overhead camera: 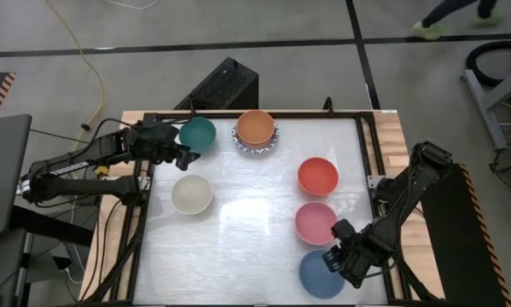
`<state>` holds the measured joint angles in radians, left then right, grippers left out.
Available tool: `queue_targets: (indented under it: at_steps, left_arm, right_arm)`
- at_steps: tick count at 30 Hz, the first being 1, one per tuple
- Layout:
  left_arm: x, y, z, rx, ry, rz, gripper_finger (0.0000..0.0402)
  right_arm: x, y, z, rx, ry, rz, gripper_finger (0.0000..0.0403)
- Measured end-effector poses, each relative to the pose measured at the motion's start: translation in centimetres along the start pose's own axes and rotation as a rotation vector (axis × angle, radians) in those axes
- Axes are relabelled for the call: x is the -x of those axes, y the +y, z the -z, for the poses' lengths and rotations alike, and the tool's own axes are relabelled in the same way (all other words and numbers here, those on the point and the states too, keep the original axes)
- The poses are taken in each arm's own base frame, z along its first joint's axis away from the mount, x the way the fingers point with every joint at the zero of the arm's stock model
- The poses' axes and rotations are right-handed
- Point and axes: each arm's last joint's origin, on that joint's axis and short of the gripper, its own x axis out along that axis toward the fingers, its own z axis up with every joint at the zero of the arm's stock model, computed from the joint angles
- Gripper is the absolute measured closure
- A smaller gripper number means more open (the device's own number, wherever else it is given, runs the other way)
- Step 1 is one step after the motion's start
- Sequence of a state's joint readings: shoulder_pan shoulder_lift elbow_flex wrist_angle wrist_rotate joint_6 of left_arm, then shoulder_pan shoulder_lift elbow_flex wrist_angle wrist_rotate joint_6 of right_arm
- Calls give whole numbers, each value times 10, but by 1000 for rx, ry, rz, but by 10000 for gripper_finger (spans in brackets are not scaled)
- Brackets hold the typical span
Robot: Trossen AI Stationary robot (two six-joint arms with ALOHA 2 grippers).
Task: Nest bowls inside each other by size order
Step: Stack the blue bowl on top of the brown bowl
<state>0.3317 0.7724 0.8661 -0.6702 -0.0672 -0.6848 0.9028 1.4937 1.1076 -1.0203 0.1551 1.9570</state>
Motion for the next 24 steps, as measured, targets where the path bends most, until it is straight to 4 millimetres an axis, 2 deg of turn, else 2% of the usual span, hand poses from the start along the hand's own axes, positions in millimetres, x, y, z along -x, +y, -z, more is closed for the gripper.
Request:
queue_targets:
  at_steps: [9, 20, 24]
  left_arm:
    - [0, 0, 0, 6, -1, 0, 104]
    - [0, 0, -1, 19, -15, -13, 104]
    - [0, 1, -1, 36, -27, -27, 104]
  right_arm:
    - [-4, 2, 1, 20, 1, 5, 198]
    - [-42, 16, 18, 153, 145, 95, 200]
    - [-52, 21, 22, 152, 167, 83, 222]
